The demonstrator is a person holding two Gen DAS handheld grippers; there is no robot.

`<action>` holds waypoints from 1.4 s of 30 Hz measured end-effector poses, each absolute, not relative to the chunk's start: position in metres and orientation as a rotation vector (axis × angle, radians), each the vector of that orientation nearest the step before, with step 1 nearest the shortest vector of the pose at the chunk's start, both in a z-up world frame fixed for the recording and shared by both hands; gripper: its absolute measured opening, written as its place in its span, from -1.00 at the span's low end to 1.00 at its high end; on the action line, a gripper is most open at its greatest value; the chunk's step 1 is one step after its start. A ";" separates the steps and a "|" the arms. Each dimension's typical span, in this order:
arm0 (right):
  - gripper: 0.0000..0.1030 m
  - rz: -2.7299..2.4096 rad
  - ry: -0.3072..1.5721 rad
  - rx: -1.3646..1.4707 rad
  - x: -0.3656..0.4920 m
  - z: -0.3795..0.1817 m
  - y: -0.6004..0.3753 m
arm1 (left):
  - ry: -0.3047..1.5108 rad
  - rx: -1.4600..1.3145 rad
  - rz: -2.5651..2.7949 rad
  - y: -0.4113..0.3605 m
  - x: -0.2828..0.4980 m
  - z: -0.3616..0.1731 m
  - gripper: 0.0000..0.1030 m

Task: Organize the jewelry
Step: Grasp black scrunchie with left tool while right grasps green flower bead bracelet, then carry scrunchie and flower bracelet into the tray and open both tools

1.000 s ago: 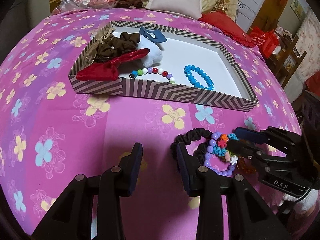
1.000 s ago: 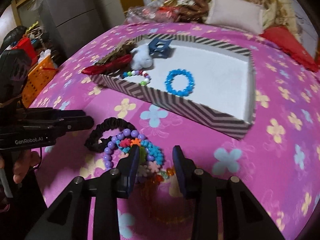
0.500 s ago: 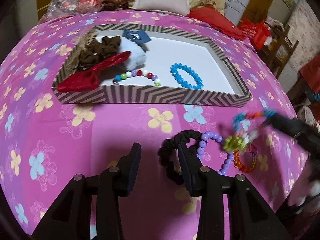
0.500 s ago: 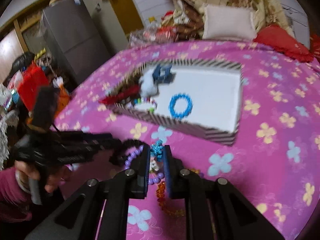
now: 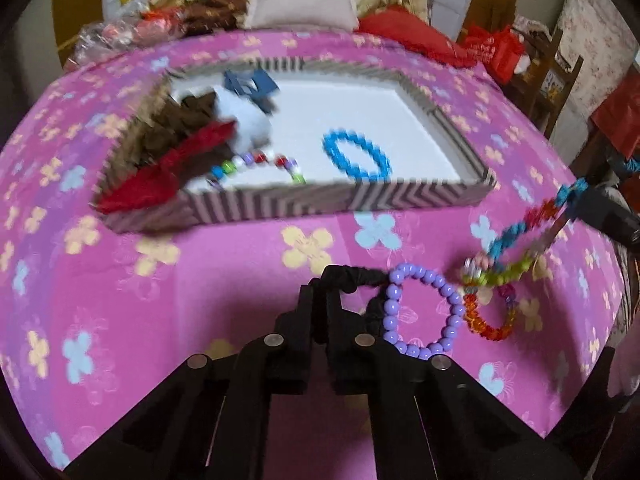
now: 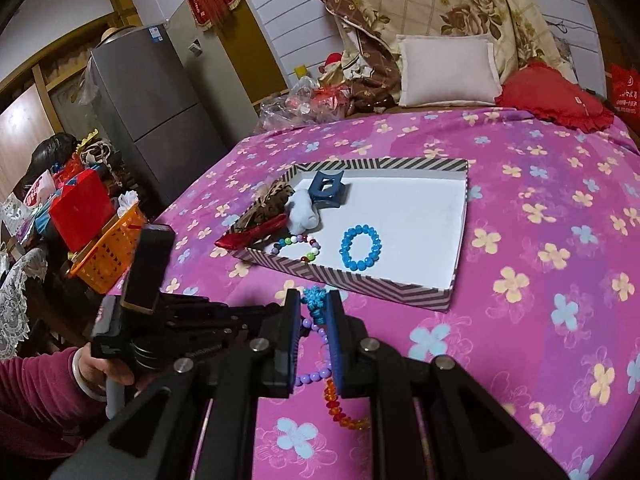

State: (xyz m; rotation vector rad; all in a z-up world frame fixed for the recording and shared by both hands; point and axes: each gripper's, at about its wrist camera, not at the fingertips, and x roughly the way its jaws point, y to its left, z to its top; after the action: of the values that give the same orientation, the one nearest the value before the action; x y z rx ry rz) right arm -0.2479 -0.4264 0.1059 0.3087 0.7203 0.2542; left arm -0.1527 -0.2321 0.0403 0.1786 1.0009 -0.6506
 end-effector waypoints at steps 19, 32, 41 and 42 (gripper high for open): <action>-0.75 0.249 0.697 0.207 -0.219 0.142 -0.410 | 0.842 0.162 -0.613 -0.220 -0.143 0.114 -0.83; -0.75 0.215 0.744 0.194 -0.148 0.135 -0.420 | 0.866 0.160 -0.580 -0.250 -0.112 0.102 -0.83; -0.75 0.244 0.776 0.256 -0.084 0.116 -0.410 | 0.923 0.119 -0.581 -0.264 -0.087 0.081 -0.83; -0.75 0.249 0.779 0.261 -0.076 0.113 -0.409 | 0.937 0.108 -0.579 -0.264 -0.083 0.078 -0.83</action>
State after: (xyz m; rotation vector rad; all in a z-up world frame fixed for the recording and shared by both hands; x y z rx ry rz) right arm -0.0761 -0.4085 0.1134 0.2611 0.7794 0.2490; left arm -0.0828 -0.2641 0.0778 0.1077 0.9368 -0.5791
